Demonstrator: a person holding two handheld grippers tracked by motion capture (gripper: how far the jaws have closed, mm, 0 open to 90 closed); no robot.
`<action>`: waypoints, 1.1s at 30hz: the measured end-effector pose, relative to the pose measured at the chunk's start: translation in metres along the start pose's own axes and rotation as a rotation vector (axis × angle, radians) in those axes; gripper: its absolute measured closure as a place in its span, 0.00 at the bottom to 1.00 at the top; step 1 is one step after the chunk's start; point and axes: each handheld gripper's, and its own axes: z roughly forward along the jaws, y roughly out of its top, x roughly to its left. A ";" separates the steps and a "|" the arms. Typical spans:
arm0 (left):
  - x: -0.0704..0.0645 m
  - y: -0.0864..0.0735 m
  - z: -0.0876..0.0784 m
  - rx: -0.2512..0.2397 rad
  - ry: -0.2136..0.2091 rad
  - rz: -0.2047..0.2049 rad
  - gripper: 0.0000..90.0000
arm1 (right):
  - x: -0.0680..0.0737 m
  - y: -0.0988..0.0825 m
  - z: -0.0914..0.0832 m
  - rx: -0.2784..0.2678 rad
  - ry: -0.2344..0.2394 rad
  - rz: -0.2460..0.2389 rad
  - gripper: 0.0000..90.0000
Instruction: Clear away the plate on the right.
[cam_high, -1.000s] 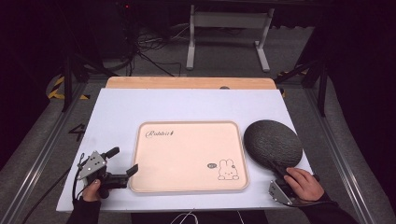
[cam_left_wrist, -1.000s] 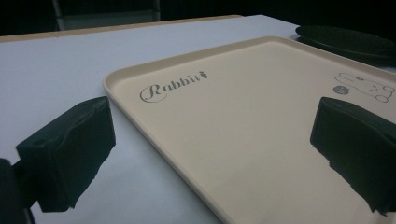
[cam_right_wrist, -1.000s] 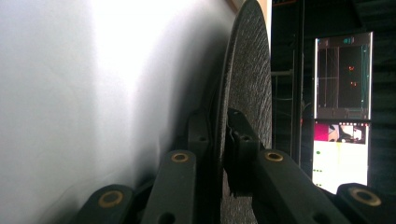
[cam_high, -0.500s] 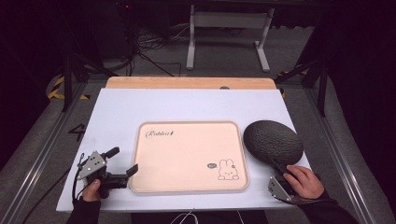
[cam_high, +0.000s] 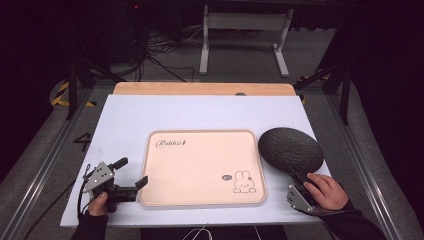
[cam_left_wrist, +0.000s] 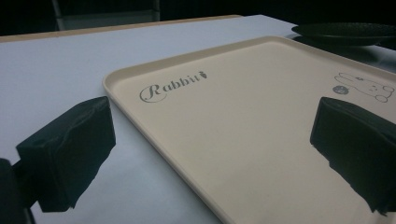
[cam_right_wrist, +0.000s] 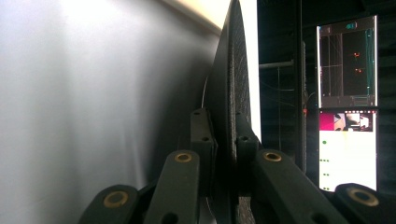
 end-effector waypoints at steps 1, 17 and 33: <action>0.000 0.000 0.000 0.000 0.000 0.000 0.01 | -0.001 0.001 0.000 0.001 -0.001 0.002 0.94; 0.000 0.000 0.000 -0.001 -0.002 0.000 0.01 | -0.027 0.015 -0.005 -0.024 -0.041 -0.033 0.95; -0.001 0.000 0.000 0.000 -0.004 0.003 0.01 | -0.043 0.040 -0.005 -0.070 -0.070 -0.066 0.96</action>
